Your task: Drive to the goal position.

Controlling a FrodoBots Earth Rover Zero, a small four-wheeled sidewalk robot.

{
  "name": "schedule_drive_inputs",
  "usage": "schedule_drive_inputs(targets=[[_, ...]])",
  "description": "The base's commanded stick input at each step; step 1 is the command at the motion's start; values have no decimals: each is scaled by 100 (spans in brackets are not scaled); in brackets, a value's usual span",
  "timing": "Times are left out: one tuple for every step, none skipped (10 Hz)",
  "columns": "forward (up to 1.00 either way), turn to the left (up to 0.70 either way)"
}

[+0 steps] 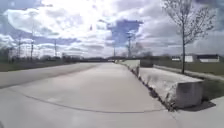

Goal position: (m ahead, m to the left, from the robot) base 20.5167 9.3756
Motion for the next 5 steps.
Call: schedule_drive_inputs(targets=[[0,0],[0,0],[0,0],[0,1],[0,45]])
